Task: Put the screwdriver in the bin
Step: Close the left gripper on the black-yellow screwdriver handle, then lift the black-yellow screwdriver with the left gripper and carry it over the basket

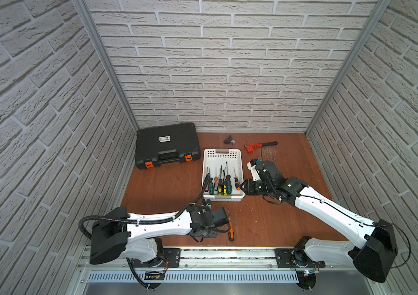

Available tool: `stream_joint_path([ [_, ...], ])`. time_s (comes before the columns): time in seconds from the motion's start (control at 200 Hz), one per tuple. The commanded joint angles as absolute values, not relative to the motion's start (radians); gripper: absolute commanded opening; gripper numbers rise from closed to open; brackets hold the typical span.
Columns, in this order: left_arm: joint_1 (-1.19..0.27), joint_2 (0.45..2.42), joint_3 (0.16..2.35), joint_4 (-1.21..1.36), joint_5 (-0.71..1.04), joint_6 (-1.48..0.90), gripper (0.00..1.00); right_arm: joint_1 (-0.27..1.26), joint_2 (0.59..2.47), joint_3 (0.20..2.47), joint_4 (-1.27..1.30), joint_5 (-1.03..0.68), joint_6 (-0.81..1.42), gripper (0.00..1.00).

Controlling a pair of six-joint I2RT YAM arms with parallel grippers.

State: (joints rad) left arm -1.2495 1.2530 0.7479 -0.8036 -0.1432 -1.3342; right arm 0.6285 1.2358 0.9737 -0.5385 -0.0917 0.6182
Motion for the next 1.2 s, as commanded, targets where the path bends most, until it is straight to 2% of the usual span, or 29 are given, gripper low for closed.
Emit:
stream_joint_path([
  [0.0, -1.185, 1.134, 0.746, -0.970, -0.222, -1.360, 0.09, 0.634, 1.254, 1.011, -0.496, -0.104, 0.620, 0.33],
  [0.19, -0.892, 1.023, 0.875, -1.040, -0.180, -1.054, 0.09, 0.635, 1.288, 1.041, -0.497, -0.114, 0.603, 0.33],
  [0.385, -0.688, 1.184, 1.098, -0.971, -0.078, -0.767, 0.09, 0.639, 1.304, 1.036, -0.486, -0.117, 0.608, 0.33],
  [0.65, -0.672, 1.507, 1.363, -0.891, -0.012, -0.629, 0.10, 0.638, 1.324, 1.055, -0.503, -0.115, 0.591, 0.34],
  [0.895, -0.662, 1.672, 1.381, -0.768, 0.042, -0.638, 0.09, 0.650, 1.356, 1.047, -0.462, -0.141, 0.607, 0.34],
  [1.195, -0.663, 1.748, 1.310, -0.648, 0.066, -0.683, 0.09, 0.663, 1.378, 1.092, -0.516, -0.117, 0.570, 0.34],
])
